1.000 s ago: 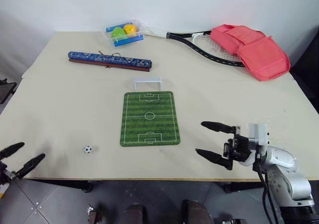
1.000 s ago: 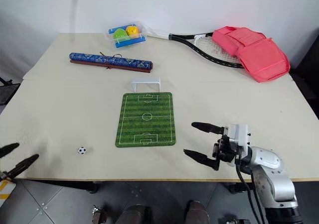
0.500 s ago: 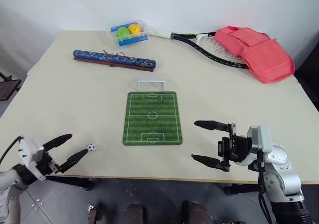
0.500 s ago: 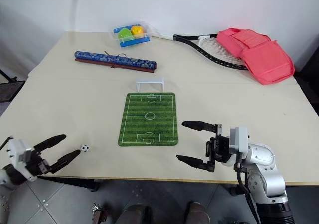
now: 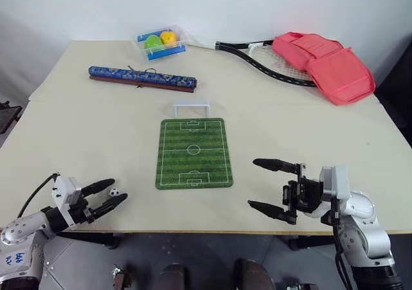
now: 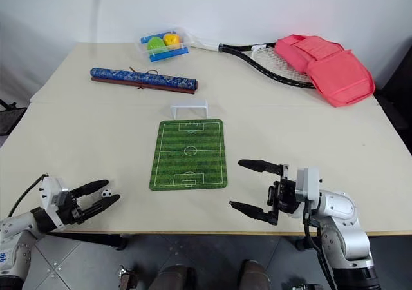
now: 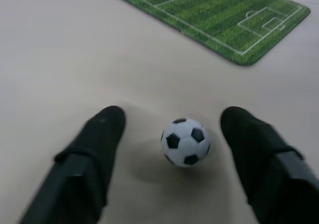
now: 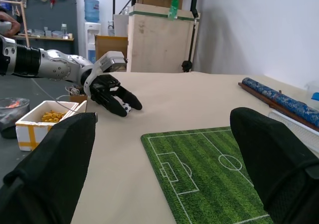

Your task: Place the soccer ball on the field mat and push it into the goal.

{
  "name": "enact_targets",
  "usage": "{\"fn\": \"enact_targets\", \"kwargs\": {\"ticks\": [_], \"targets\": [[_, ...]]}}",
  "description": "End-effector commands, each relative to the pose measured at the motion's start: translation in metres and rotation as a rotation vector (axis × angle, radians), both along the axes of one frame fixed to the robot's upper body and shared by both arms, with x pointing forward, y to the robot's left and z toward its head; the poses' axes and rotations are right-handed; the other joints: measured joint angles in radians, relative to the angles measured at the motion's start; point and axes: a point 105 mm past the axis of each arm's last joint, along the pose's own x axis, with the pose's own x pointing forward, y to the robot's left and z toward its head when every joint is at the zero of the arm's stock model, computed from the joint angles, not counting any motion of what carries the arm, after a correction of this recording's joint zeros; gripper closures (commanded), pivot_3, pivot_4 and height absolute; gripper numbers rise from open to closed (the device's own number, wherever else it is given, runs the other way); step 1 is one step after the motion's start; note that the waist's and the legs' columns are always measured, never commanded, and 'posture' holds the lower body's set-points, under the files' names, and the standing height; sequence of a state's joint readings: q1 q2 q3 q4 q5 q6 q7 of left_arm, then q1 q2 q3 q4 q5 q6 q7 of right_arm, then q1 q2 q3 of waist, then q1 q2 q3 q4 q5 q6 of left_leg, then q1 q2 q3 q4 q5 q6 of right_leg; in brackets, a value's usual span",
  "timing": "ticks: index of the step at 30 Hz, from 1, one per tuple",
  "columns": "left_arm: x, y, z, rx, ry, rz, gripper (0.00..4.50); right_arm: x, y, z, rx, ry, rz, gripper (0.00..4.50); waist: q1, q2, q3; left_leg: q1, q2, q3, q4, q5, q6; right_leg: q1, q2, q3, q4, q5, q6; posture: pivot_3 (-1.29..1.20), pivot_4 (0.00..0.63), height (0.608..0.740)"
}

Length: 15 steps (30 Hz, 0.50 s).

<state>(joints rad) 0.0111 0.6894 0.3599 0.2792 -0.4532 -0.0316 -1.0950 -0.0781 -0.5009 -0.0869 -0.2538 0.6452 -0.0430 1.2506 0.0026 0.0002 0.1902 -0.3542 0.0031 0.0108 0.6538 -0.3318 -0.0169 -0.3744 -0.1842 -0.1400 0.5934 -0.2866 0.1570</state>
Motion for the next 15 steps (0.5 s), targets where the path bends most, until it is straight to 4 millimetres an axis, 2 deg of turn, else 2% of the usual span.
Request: {"fn": "enact_targets", "kwargs": {"ticks": [1,4,5,8,11,12,15], "targets": [[0.000,-0.002,-0.001,0.038,0.012,-0.036,2.49,-0.004,-0.001,0.009,0.007,-0.056,-0.012,0.00,-0.001,0.000,0.000,0.000,0.000,0.000,0.000,0.000,0.000,0.000,0.000,0.000,0.000,0.000,0.000,0.00,0.150,0.740],[0.000,-0.008,0.000,0.060,0.007,-0.073,3.49,-0.002,-0.002,0.011,0.009,-0.061,-0.024,0.00,-0.002,0.000,0.000,0.000,0.000,0.001,0.000,0.000,0.000,0.000,0.000,0.001,0.000,0.000,0.000,0.00,0.150,0.740],[0.001,-0.010,0.004,0.039,0.002,-0.083,3.64,-0.002,-0.003,0.011,0.008,-0.063,-0.028,0.00,-0.002,0.000,0.000,0.000,0.000,0.001,0.000,0.000,0.000,0.000,0.000,0.001,0.000,0.000,0.000,0.00,0.150,0.740],[0.008,-0.021,0.025,-0.049,-0.033,-0.110,3.64,0.000,-0.007,0.012,0.005,-0.069,-0.051,0.00,0.000,0.000,0.000,0.000,0.000,0.001,0.000,0.000,0.000,0.000,0.000,0.001,0.000,0.000,0.000,0.00,0.150,0.740],[0.022,-0.064,0.067,-0.058,-0.134,-0.286,3.64,0.005,-0.024,0.012,-0.010,-0.074,-0.124,0.00,0.018,0.000,0.000,-0.001,0.000,0.001,0.003,0.000,0.001,0.000,0.000,0.001,0.001,0.000,0.000,0.00,0.150,0.740],[0.024,-0.074,0.074,-0.054,-0.141,-0.327,3.64,0.006,-0.027,0.011,-0.015,-0.074,-0.137,0.00,0.023,0.000,0.000,-0.002,0.000,0.000,0.005,-0.001,0.001,0.000,0.000,0.001,0.001,0.001,0.001,0.00,0.150,0.740],[0.025,-0.122,0.085,-0.007,-0.163,-0.536,3.64,0.005,-0.039,0.009,-0.043,-0.068,-0.174,0.00,0.025,0.000,0.000,-0.002,-0.001,0.001,0.009,-0.003,0.002,0.000,0.000,0.003,0.001,0.002,0.002,0.00,0.150,0.740]]}}
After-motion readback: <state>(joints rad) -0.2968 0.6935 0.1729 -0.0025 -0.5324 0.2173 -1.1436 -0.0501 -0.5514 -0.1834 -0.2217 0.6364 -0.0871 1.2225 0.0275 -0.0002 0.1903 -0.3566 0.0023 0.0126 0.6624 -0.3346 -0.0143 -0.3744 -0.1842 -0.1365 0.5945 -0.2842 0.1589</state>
